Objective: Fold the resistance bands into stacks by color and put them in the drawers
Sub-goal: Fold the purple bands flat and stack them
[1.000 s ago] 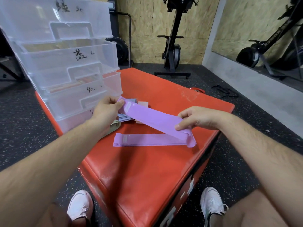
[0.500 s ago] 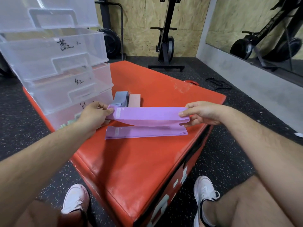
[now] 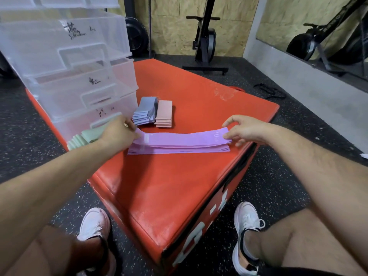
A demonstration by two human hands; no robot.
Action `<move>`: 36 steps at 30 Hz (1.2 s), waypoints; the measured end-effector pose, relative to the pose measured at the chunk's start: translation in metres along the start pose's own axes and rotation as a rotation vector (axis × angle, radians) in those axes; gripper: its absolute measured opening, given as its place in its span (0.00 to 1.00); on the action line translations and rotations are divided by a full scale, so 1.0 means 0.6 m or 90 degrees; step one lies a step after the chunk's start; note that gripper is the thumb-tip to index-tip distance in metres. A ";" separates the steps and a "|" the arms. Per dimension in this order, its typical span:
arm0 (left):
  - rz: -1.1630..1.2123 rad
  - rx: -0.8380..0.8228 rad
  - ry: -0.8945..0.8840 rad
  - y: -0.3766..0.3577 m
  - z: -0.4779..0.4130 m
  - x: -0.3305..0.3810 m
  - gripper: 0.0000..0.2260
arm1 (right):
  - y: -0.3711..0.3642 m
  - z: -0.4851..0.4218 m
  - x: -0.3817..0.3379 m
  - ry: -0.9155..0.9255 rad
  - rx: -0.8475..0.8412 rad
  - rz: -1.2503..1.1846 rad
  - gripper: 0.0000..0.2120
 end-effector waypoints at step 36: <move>-0.214 -0.366 -0.466 -0.193 0.046 0.135 0.18 | 0.018 0.008 0.013 -0.137 0.092 0.010 0.04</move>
Point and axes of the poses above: each hand's wrist, its own z-axis away from the middle knuckle, its own y-axis out of the back of the hand, x = y × z, the point moved 6 cm from there along -z, towards the middle knuckle, and after that the axes turned 12 degrees about -y, right-handed, at the moved point
